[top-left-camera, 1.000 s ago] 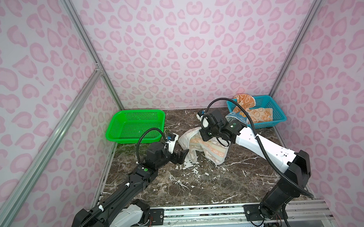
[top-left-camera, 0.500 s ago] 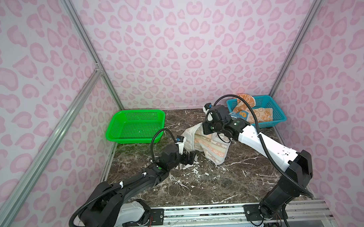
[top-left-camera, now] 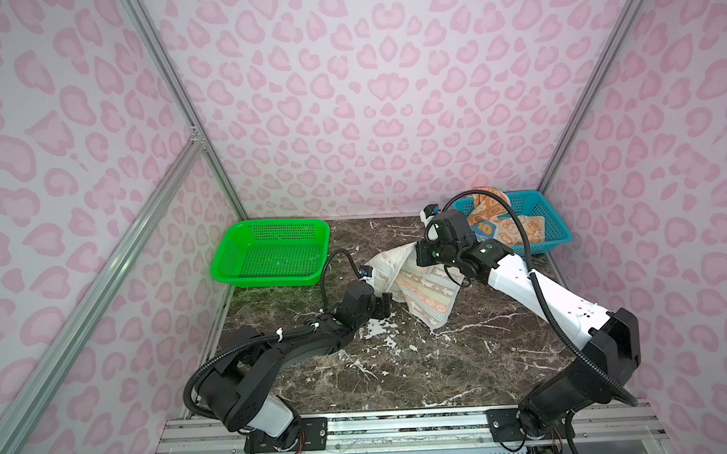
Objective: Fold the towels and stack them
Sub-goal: 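Grasp a towel corner with the left gripper and lift it up with both grippers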
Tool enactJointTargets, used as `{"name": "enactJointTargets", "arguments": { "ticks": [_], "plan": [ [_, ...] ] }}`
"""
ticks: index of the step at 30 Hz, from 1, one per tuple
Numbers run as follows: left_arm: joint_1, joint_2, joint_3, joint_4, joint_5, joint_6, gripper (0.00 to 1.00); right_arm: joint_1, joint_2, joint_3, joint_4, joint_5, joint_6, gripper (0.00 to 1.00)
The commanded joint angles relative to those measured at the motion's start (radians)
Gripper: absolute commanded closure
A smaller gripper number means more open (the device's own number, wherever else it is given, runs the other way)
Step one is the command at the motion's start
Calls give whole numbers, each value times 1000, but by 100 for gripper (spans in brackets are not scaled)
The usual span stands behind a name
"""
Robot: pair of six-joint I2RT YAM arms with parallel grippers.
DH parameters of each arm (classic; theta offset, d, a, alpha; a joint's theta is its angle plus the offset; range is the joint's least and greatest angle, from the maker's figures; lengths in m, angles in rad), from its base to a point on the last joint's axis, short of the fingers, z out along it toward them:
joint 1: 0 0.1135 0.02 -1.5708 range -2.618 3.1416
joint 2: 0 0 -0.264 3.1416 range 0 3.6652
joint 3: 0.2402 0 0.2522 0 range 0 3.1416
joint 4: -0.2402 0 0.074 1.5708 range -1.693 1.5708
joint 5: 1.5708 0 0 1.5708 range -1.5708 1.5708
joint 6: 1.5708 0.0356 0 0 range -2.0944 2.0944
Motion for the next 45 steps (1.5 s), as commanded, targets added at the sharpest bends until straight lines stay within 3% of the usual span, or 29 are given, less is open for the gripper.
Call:
{"name": "enactJointTargets", "arguments": {
  "ticks": [1, 5, 11, 16, 27, 30, 32, 34, 35, 41, 45],
  "plan": [
    [15, -33, -5, -42, -58, 28, 33, -20, -25, -23, 31, 7, 5, 100],
    [65, -75, 0, -86, -33, 99, 40, -41, -49, -39, 17, 10, -4, 100],
    [150, -122, -3, -115, 77, 211, 41, -56, -82, -65, 10, 5, -11, 100],
    [157, -80, -5, -116, 143, 241, 35, -61, -86, -77, 7, -2, -8, 100],
    [157, -46, -21, -133, 182, 259, 39, -66, -79, -75, -2, -10, -13, 100],
    [157, -48, -21, -141, 194, 265, 51, -68, -75, -77, -2, -11, -14, 100],
    [158, -46, -8, -156, 202, 271, 65, -68, -74, -76, -4, -10, -17, 100],
    [159, -42, 15, -207, 197, 274, 90, -73, -74, -75, -6, -10, -21, 100],
    [160, -43, 27, -225, 185, 273, 96, -77, -74, -75, -9, -8, -27, 100],
    [183, -142, 79, -267, 132, 312, 96, -98, -90, -48, -46, -3, -95, 100],
    [217, -234, 160, -309, 111, 405, 96, -110, -103, 12, -94, 3, -175, 100]
  ]
}}
